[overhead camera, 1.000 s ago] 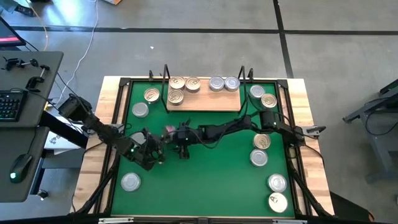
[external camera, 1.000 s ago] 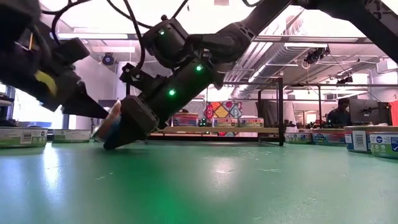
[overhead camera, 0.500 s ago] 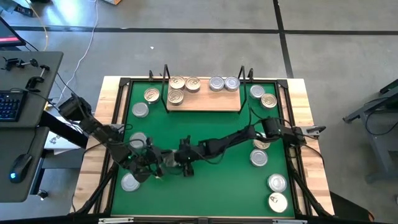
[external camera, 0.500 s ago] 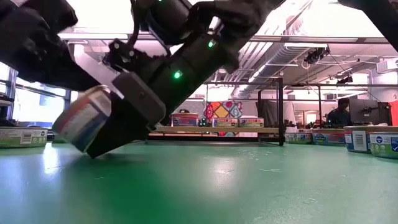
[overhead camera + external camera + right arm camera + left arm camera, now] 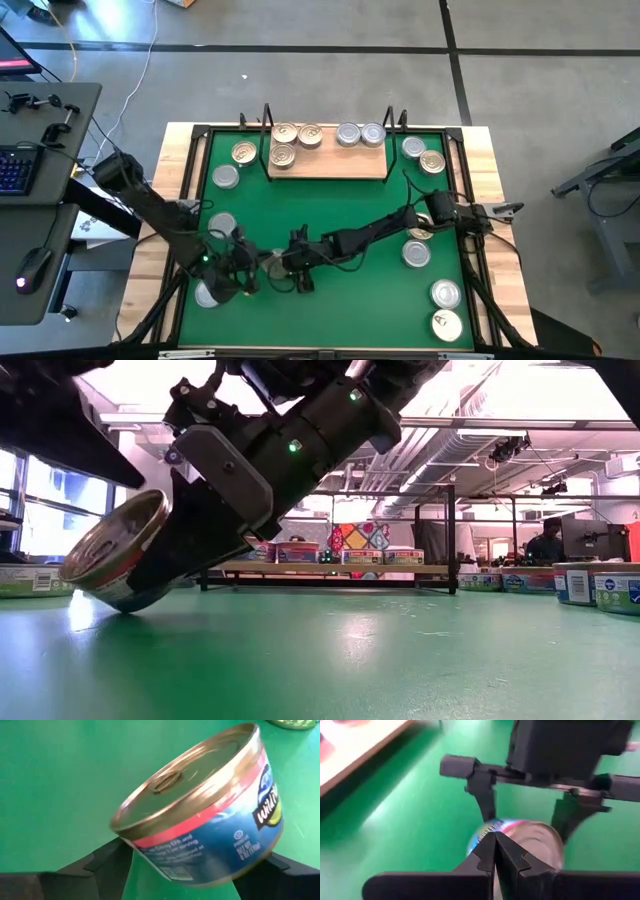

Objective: Stack canned seafood by type on shelf
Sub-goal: Put the blue pink tuna can on the shelf

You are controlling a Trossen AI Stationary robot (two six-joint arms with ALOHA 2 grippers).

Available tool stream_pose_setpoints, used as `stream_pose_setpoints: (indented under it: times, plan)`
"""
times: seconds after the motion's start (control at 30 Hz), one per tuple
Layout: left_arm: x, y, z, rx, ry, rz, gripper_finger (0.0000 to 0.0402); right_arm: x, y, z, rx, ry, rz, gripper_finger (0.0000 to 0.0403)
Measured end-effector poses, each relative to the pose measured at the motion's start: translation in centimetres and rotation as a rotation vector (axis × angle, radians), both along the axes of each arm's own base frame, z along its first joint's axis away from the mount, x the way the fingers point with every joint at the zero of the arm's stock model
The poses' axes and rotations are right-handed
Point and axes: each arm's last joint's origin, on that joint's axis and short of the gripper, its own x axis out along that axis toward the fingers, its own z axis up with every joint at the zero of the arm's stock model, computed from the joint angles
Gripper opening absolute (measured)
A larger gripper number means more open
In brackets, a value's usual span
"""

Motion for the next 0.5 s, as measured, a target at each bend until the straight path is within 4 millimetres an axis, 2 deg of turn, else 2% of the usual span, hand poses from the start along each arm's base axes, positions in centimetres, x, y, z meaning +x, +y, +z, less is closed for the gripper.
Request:
stream_pose_setpoints:
  times: [0.07, 0.17, 0.37, 0.5]
  plan:
    - [-0.2, -0.4, 0.5, -0.04, 0.027, 0.007, 0.0, 0.0, 0.0, 0.0, -0.001, 0.0, 0.0, 0.0288]
    - [-0.4, -0.8, 0.2, -0.111, 0.055, 0.009, 0.0, 0.0, 0.0, 0.0, 0.004, 0.0, -0.005, 0.0288]
    - [-0.8, -0.6, -2.7, -0.042, 0.028, 0.117, 0.0, 0.0, 0.2, 0.0, 0.012, 0.001, -0.008, 0.0288]
    - [-0.9, 0.0, -4.8, -0.029, 0.048, 0.181, 0.0, 0.2, 1.0, 0.9, 0.014, 0.002, 0.02, 0.0288]
